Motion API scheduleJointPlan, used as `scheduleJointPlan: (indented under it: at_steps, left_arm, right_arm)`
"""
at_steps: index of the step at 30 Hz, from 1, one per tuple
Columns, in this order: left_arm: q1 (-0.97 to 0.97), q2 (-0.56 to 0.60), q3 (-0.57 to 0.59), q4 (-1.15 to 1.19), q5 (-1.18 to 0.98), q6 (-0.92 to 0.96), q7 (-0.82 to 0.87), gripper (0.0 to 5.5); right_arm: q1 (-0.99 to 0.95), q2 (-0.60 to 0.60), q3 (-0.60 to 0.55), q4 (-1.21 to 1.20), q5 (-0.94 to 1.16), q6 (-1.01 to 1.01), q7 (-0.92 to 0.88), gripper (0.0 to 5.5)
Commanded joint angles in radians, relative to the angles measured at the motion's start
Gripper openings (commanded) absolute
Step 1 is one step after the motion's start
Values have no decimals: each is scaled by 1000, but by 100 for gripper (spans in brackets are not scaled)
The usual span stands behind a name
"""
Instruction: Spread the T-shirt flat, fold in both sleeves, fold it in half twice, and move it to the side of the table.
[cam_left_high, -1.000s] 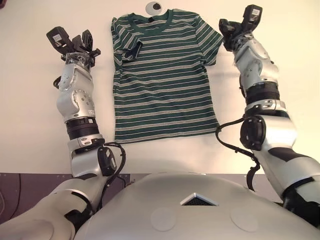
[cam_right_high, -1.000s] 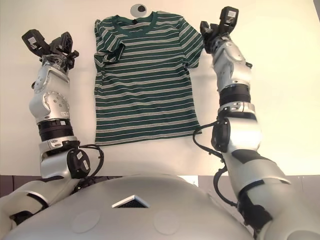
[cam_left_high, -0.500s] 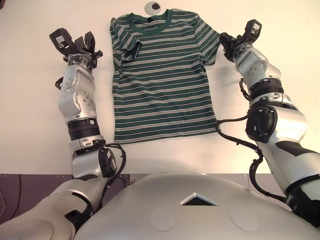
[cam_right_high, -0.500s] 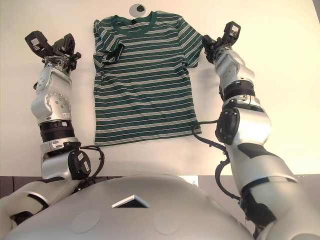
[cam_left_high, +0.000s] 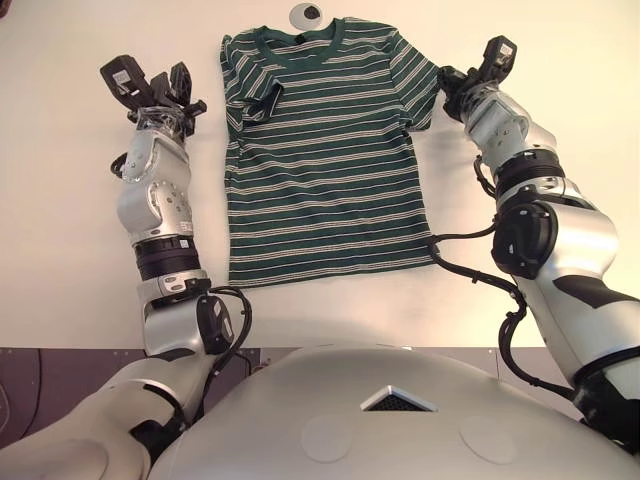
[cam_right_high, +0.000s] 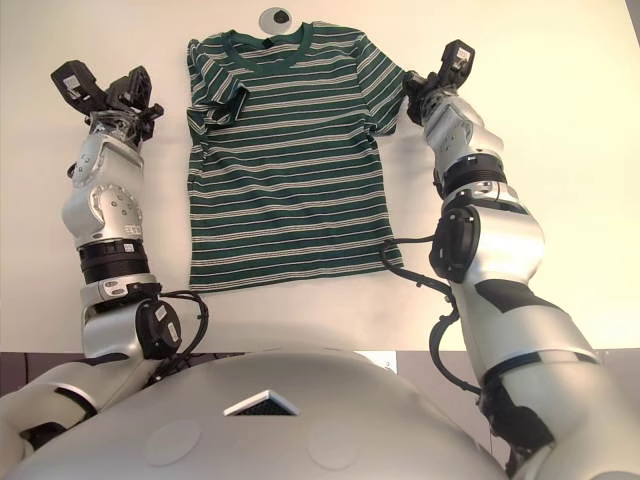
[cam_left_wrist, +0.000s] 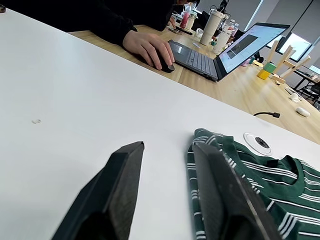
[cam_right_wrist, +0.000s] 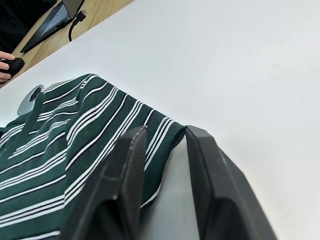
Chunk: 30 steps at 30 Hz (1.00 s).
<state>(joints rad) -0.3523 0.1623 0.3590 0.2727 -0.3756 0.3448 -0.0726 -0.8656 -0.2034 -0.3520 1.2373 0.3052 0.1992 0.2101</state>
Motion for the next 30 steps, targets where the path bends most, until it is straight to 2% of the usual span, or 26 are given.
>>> scheduleJointPlan:
  at_steps: [1, 4, 10, 16, 20, 21, 30]
  left_arm:
    - [-16, 21, -4, 17, 4, 11, -9, 178]
    - [-19, 21, -5, 21, 3, 10, -9, 178]
    - [-14, 20, -6, 11, -1, 13, -4, 178]
    - [-5, 15, -5, 3, -2, 12, 0, 178]
    - [-5, 14, -6, 3, -3, 12, 0, 178]
    - [-5, 14, -6, 3, -3, 12, 0, 178]
    - [-5, 14, -5, 3, -3, 11, 0, 178]
  right_arm:
    - [-26, 25, 0, 7, -5, -4, 6, 62]
    - [-25, 41, 19, 9, -18, 18, 17, 3]
    - [-18, 53, 34, 6, -36, 25, 16, 3]
    - [-22, 48, 36, -2, -36, 14, 23, 80]
    - [-24, 47, 28, -4, -27, 13, 24, 151]
    - [-25, 48, 28, -4, -27, 14, 24, 151]
    - [-25, 50, 27, -5, -27, 9, 24, 21]
